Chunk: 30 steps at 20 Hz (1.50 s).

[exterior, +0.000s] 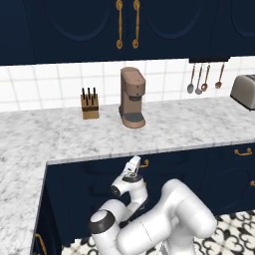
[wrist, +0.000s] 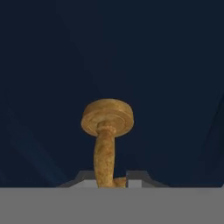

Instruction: Take a straw from the drawer in front and place it inside the glass cup on the dining counter.

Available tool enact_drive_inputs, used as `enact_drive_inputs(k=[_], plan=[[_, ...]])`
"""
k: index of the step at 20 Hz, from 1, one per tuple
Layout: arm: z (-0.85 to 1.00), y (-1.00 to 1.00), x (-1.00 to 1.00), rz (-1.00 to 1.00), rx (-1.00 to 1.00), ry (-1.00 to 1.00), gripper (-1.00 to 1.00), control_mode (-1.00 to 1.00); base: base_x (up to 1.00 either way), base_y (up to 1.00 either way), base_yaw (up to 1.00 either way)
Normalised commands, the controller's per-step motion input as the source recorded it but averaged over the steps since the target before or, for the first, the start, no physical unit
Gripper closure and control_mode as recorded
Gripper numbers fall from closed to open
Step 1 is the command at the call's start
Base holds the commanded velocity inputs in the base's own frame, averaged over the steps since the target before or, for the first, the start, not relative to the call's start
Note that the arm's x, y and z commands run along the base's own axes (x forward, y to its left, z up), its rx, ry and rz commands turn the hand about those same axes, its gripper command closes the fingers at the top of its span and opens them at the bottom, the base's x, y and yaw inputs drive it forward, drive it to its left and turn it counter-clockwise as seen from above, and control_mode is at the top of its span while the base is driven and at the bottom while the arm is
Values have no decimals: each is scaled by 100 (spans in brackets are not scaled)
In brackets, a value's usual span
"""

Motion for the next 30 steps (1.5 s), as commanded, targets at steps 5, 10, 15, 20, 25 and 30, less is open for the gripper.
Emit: enact_drive_inputs(k=[5, 10, 15, 20, 25, 30], plan=[[-10, 29, -61, 6, -2, -8, 100, -100, 0, 0, 0], [-22, 36, -97, 9, 0, -2, 100, -100, 0, 0, 0], [-4, 29, -100, 7, 9, 3, 100, -100, 0, 0, 0], [0, 32, -99, 7, 13, 10, 100, -100, 0, 0, 0], [0, 32, -100, 7, 14, 11, 100, -100, 0, 0, 0], [0, 24, -100, 8, 16, 11, 100, -100, 0, 0, 0]])
